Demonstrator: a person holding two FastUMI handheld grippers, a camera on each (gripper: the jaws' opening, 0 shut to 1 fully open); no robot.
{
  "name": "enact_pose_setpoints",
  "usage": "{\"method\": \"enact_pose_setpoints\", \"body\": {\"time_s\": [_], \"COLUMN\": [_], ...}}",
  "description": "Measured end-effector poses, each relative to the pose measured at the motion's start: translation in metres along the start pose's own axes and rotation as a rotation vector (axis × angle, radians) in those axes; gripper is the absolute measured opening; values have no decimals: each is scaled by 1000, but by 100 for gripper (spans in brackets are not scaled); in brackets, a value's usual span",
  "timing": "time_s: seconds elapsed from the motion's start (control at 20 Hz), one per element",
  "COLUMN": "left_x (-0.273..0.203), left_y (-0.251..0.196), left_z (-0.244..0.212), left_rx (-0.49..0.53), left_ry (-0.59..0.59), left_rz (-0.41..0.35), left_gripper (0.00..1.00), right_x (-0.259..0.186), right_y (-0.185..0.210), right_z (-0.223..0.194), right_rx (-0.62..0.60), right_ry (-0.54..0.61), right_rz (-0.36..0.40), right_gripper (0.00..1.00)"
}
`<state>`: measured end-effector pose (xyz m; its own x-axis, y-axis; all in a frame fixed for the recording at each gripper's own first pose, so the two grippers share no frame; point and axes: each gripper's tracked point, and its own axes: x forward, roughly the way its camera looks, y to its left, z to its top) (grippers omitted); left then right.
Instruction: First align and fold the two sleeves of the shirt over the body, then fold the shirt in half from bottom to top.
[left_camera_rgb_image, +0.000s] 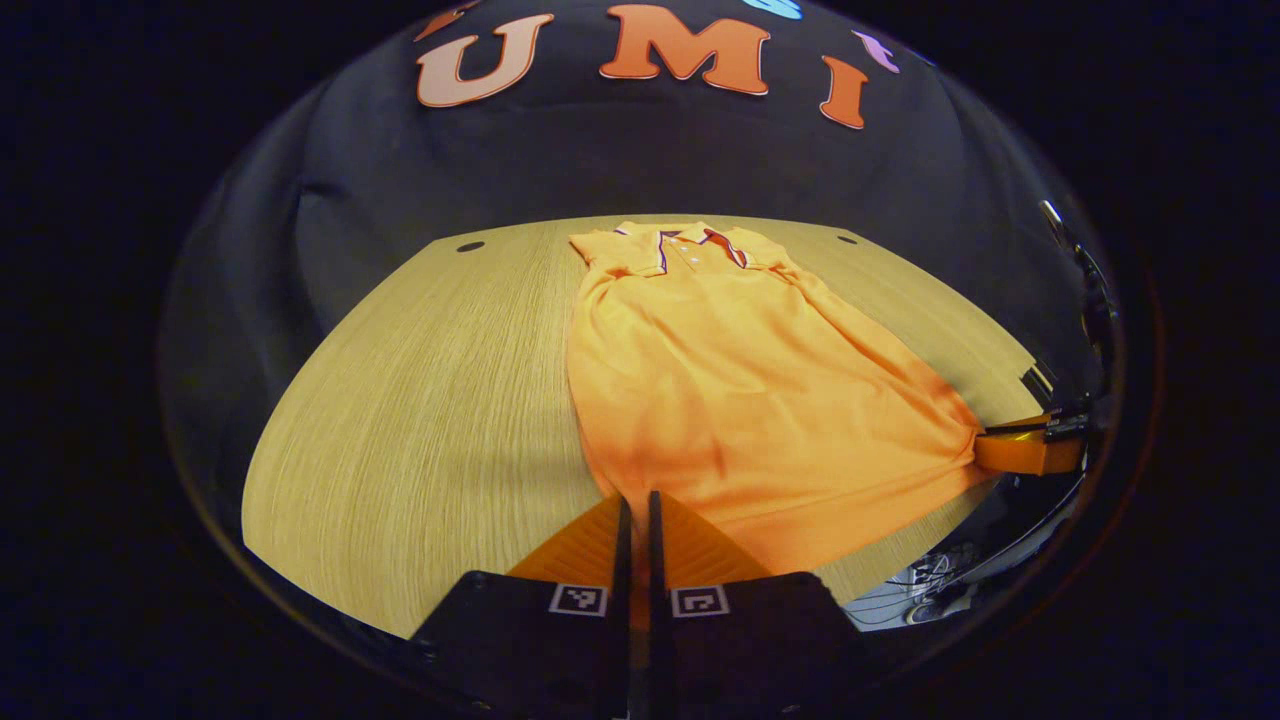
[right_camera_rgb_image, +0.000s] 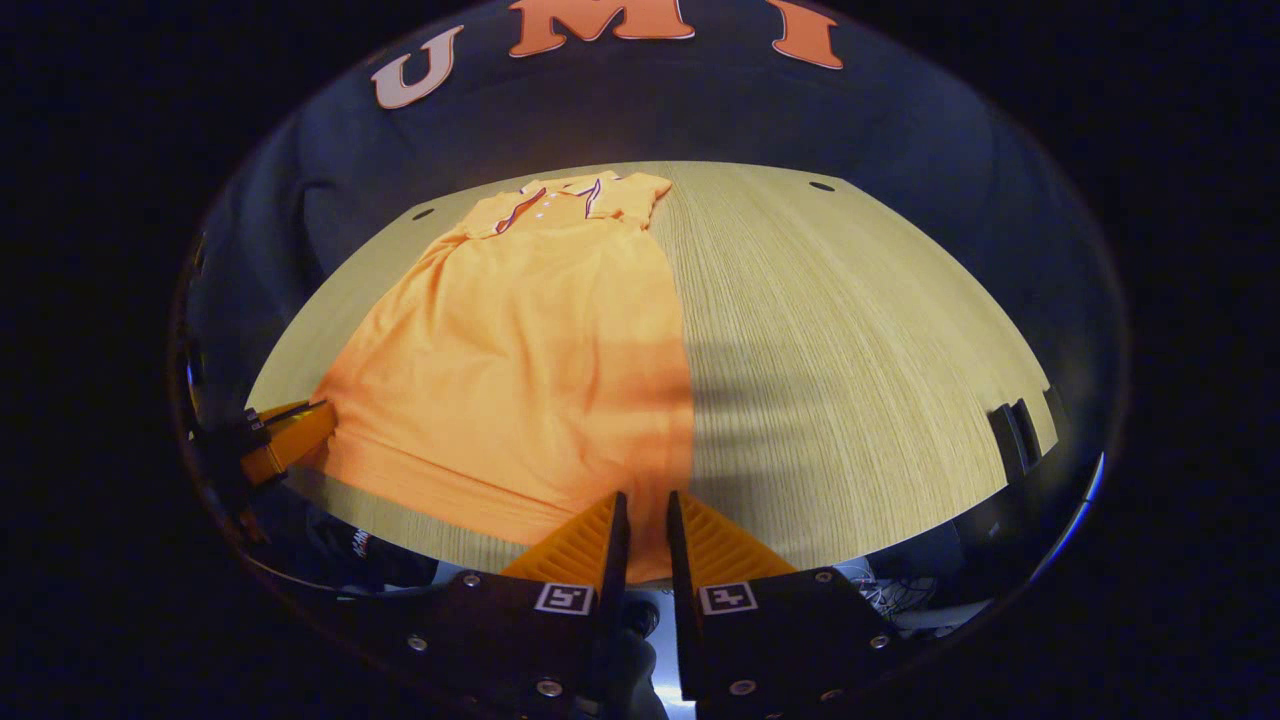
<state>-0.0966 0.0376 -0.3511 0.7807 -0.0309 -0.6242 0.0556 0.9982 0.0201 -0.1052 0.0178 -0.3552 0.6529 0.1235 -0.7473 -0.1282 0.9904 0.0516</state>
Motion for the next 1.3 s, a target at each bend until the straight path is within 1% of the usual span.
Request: {"method": "enact_pose_setpoints", "body": {"time_s": [0.05,0.1,0.15,0.2,0.25,0.3,0.35,0.4,0.5,0.55,0.6,0.65,0.75,0.8,0.9,1.0,1.05,1.1,1.2,1.3], "left_x": [1,2,3,1,2,1,3,1,-1,-2,-3,-6,-9,-9,-7,-6,-6,-6,-9,-12], "left_y": [-4,-8,-7,-6,-7,-5,-5,-6,-5,-3,-3,-3,-5,-7,-11,-14,-11,-11,-13,-16], "left_z": [0,0,2,2,2,3,3,4,13,18,21,25,34,37,45,50,52,53,64,79], "left_rx": [-13,-42,-60,-74,-67,-66,-74,-74,-76,-78,-82,-87,-93,-93,-100,-103,-100,-97,-89,-87], "left_ry": [14,30,38,47,59,62,69,72,55,48,41,31,12,6,-2,-8,-11,-7,-31,-58], "left_rz": [-21,-48,-66,-71,-75,-73,-67,-65,-64,-60,-57,-57,-67,-70,-85,-90,-79,-74,-70,-72], "left_gripper": [7,8,8,8,1,1,1,1,1,1,1,1,1,1,1,1,1,1,1,1], "right_x": [-1,-3,0,-3,1,0,-1,-1,-3,-6,-6,-5,-8,-12,-15,-17,-16,-17,-20,-27], "right_y": [-3,-4,0,1,8,9,15,16,22,28,27,32,34,39,37,44,42,43,38,36], "right_z": [1,2,2,3,2,3,7,9,19,20,25,26,29,32,41,49,48,49,64,80], "right_rx": [-1,31,34,43,55,66,84,95,119,135,161,186,229,250,259,258,261,269,287,280], "right_ry": [13,23,29,29,43,40,38,32,17,24,15,29,36,30,2,-14,-8,3,-38,-77], "right_rz": [-7,-11,-3,4,33,48,81,89,136,174,184,216,257,295,316,354,352,370,357,374], "right_gripper": [24,14,5,4,5,5,5,4,5,4,4,4,4,4,4,4,4,4,4,4]}}
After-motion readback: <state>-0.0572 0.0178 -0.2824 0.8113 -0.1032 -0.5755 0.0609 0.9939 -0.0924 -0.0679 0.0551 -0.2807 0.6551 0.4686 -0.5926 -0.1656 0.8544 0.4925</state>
